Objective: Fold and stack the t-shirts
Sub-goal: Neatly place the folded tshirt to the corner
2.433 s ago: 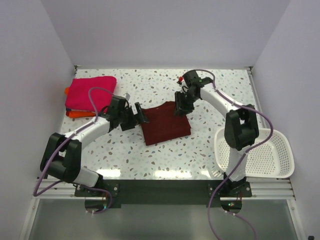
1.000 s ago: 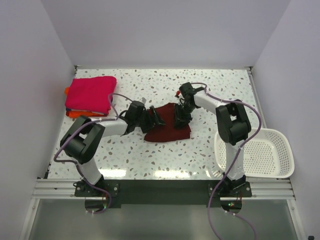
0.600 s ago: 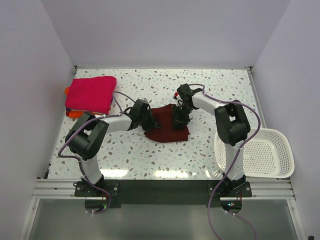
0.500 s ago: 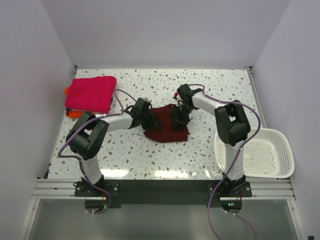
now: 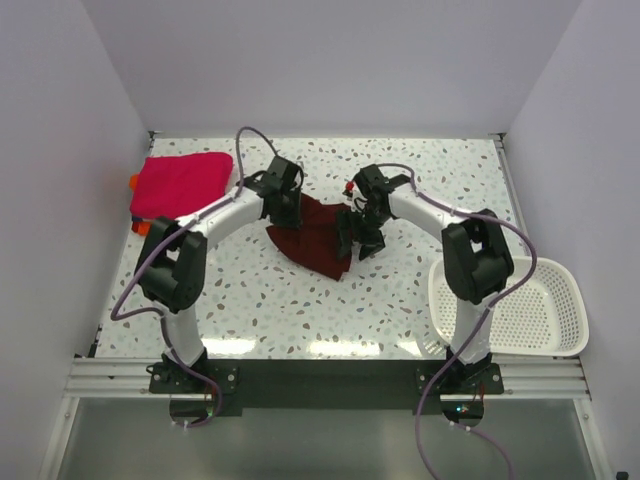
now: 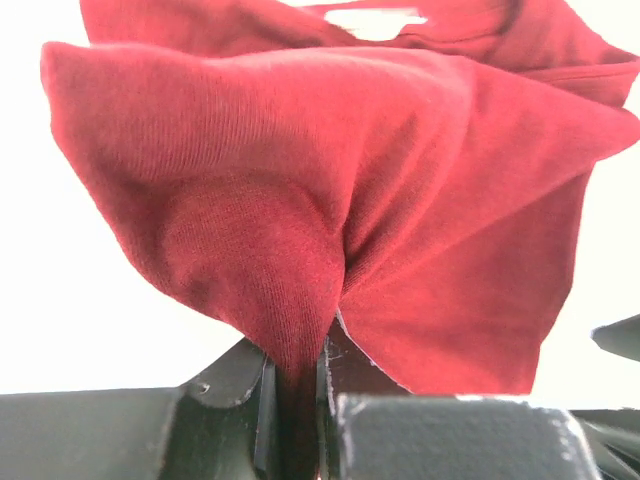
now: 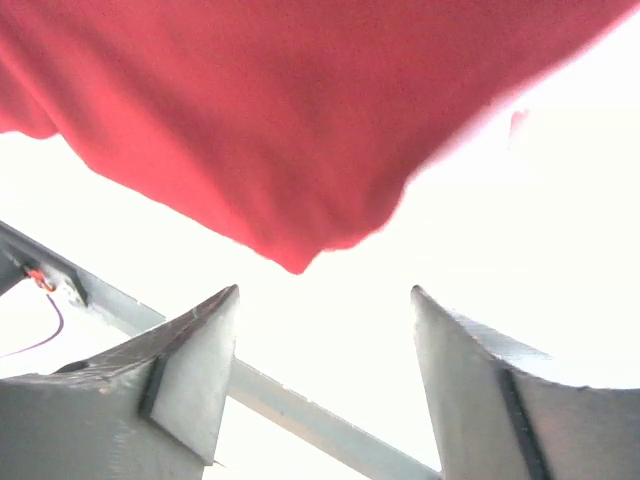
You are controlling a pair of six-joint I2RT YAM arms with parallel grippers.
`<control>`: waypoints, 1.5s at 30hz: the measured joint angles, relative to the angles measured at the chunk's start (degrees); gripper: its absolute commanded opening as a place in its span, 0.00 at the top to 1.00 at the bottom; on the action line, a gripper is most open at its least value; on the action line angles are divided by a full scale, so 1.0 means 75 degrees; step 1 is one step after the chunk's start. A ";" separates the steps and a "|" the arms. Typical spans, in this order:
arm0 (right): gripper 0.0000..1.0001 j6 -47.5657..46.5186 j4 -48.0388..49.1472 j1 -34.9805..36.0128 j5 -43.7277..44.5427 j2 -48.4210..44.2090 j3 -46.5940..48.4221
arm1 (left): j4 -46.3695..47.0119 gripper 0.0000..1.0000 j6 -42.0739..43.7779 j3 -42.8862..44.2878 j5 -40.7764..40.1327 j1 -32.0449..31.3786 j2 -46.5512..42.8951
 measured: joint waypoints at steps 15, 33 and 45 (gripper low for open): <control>0.17 -0.0140 -0.0256 -0.0449 0.0041 -0.1204 -0.0621 | -0.2693 1.00 0.2200 0.3314 -0.0289 0.1556 0.0023; 0.17 -0.0475 -0.0329 -0.0833 -0.0017 -0.1515 -0.1632 | -0.3756 1.00 0.2681 0.4887 0.0702 0.4301 0.0312; 0.17 -0.0568 -0.0463 -0.0833 -0.0026 -0.1588 -0.1632 | -0.3710 1.00 0.2623 0.5409 0.1711 0.5729 0.0498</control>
